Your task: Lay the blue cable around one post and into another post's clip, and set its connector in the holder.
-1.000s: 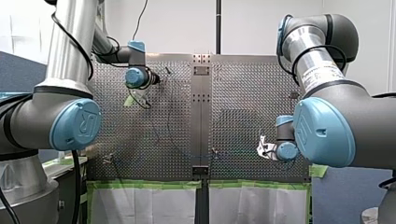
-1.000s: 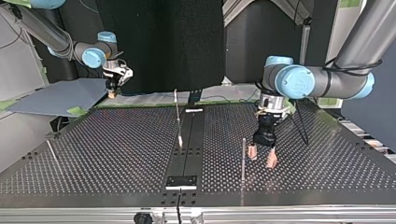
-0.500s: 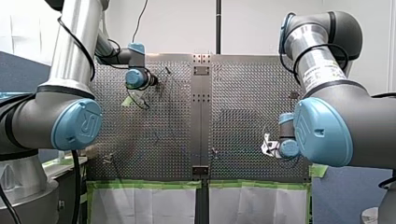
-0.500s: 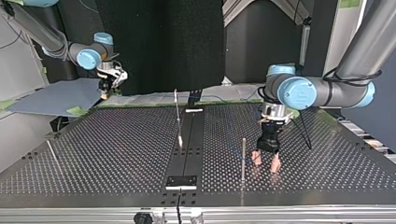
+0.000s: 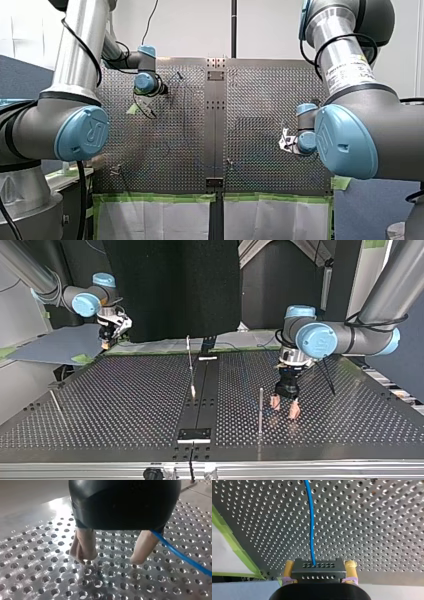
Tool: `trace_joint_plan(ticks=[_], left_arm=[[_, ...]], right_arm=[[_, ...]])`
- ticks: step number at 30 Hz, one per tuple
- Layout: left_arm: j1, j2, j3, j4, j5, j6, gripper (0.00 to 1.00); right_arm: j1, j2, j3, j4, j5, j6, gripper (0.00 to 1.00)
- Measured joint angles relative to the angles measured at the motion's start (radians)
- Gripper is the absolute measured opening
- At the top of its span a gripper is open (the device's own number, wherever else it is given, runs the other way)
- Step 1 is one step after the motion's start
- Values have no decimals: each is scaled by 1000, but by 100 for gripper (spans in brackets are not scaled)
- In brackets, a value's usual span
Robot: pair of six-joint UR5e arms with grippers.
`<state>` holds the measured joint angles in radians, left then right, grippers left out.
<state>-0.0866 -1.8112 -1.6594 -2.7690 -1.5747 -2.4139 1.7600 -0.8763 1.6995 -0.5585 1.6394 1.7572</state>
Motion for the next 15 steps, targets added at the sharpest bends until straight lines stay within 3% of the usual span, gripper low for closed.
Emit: trace_joint_plan(ticks=[8,12,15], left_arm=[[-5,13,0,-31,-27,37,100],[-6,14,0,-34,-29,42,100],[-10,14,0,-35,-29,43,100]], right_arm=[[-2,-69,21,31,1,3,23],[4,-111,25,58,15,-12,23],[8,-140,28,84,21,-14,23]])
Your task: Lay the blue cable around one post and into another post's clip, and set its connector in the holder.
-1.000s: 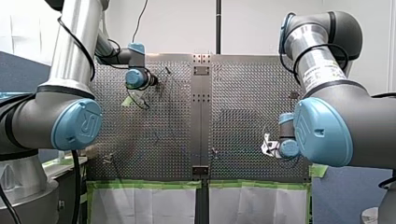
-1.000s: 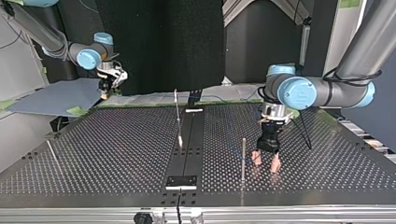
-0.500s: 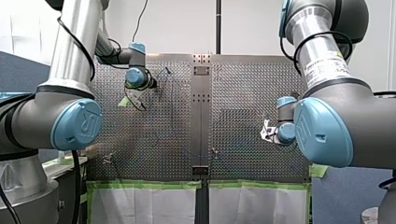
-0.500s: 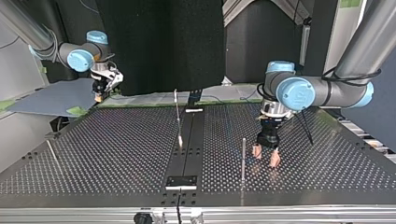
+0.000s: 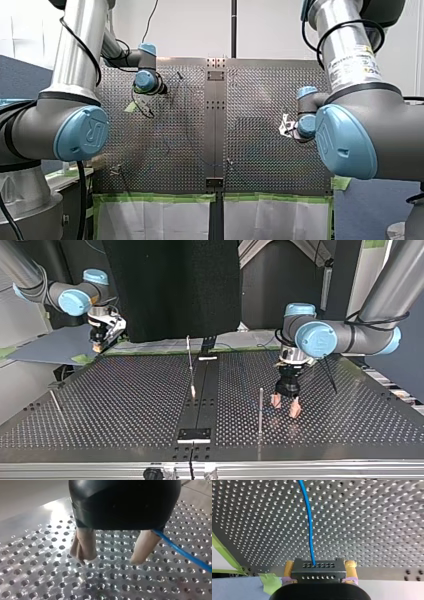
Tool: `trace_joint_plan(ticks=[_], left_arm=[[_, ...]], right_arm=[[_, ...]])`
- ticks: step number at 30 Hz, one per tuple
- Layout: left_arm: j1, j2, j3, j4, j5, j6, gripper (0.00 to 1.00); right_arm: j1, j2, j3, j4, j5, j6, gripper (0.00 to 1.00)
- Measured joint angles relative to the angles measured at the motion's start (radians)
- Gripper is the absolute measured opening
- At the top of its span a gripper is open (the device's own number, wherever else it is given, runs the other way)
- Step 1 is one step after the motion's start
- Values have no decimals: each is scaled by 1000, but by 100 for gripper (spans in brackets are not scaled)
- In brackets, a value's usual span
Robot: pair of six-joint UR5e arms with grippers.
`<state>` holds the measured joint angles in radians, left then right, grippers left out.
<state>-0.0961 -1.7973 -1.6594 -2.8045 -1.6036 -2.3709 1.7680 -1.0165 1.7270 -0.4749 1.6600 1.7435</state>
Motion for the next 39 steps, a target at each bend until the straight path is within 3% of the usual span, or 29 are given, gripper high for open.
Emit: trace_joint_plan(ticks=[8,14,17,23,27,33,39], left_arm=[[0,0,0,-1,-2,-5,100],[3,-1,0,1,-2,-11,100],[3,-1,0,2,-1,-12,100],[5,-1,0,2,1,-13,100],[5,-1,0,2,1,-13,100],[5,-1,0,2,-1,-13,100],[5,-1,0,2,-2,-12,100]], right_arm=[[1,-74,-3,18,-5,5,23],[-5,-131,-43,60,-10,4,23],[-7,-159,-70,88,-5,-12,23],[-12,-211,-122,139,32,-59,23],[-16,-245,-152,173,39,-92,23],[-20,-252,-162,228,44,-141,23],[-31,-248,-148,247,44,-147,23]])
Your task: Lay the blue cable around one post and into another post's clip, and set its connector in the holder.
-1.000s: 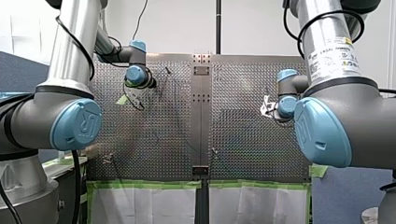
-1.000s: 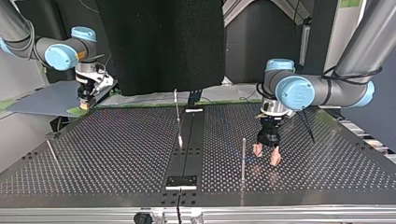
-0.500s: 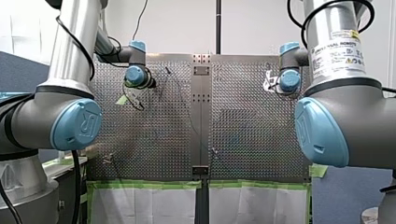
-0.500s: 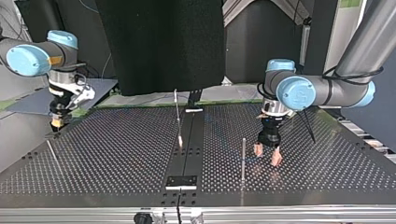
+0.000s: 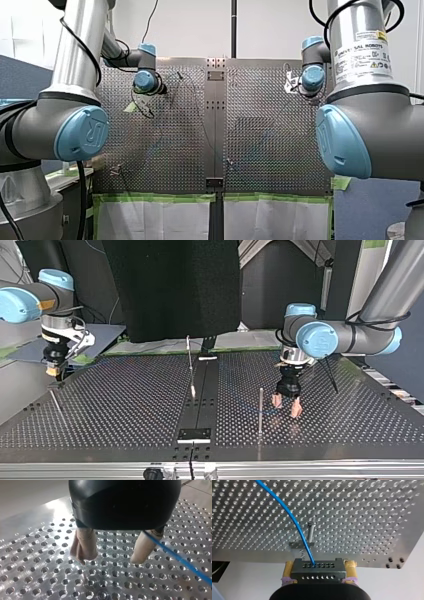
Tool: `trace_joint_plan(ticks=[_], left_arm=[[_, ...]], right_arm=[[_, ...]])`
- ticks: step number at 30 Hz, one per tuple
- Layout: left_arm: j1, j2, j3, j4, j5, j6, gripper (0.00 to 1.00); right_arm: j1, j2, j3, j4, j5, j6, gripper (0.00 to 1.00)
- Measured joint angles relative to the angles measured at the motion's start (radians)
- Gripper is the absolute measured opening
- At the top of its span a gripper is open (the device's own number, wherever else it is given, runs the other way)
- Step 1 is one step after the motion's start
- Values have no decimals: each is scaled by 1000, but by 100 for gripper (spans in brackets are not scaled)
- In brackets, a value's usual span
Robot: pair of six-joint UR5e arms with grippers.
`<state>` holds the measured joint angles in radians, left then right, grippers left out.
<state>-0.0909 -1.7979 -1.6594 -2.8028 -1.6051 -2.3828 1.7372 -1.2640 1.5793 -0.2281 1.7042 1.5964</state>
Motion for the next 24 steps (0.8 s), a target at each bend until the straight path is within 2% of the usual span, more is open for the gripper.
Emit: trace_joint_plan(ticks=[8,11,16,24], left_arm=[[-3,0,-1,-1,0,2,100],[-3,0,-1,-1,0,2,100],[-3,0,-1,0,0,2,100],[-3,0,-1,1,3,2,100]], right_arm=[[-21,4,50,-57,-6,5,23],[-32,5,55,-86,-23,5,23],[-57,7,53,-131,-69,5,23],[-105,21,-11,-89,-150,7,25]])
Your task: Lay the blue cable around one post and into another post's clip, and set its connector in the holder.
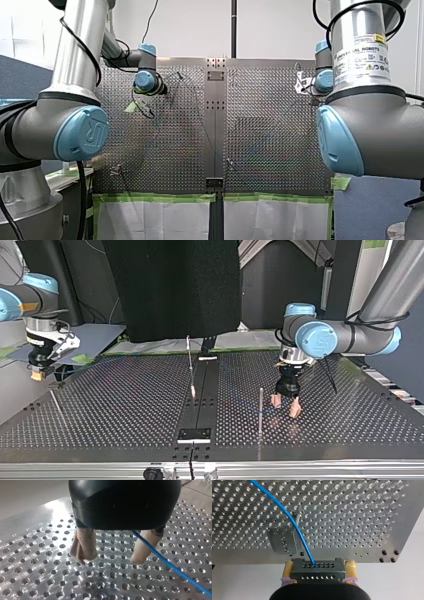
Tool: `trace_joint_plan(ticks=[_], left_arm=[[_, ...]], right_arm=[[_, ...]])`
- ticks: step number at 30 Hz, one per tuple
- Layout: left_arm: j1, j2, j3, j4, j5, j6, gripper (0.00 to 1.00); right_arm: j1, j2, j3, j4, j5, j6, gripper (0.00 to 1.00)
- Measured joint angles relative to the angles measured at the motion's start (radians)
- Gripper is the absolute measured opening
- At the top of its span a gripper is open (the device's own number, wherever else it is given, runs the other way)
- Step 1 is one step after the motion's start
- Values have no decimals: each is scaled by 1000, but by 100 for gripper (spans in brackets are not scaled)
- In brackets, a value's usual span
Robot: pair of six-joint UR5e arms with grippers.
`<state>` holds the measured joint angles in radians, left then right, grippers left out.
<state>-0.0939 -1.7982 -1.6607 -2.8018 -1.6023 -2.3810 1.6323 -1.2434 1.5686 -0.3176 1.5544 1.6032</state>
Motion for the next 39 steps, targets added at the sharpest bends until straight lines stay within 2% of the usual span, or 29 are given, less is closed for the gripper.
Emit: trace_joint_plan(ticks=[2,6,9,12,16,29,39], left_arm=[[0,0,0,2,0,-1,100],[0,0,0,3,0,0,100],[0,0,0,3,0,0,100],[0,0,0,4,-1,1,100],[2,0,0,4,-2,2,100],[7,0,0,1,-3,2,100],[10,0,0,2,-3,2,100]], right_arm=[[-6,12,-15,7,-18,-2,25],[-13,51,-52,25,-61,-26,25],[-18,82,-64,15,-92,-38,25],[-26,110,-68,-11,-125,-35,25],[-41,123,-69,-35,-166,-31,25],[-88,126,-69,-41,-296,-36,25],[-124,129,-69,-86,-395,-12,25]])
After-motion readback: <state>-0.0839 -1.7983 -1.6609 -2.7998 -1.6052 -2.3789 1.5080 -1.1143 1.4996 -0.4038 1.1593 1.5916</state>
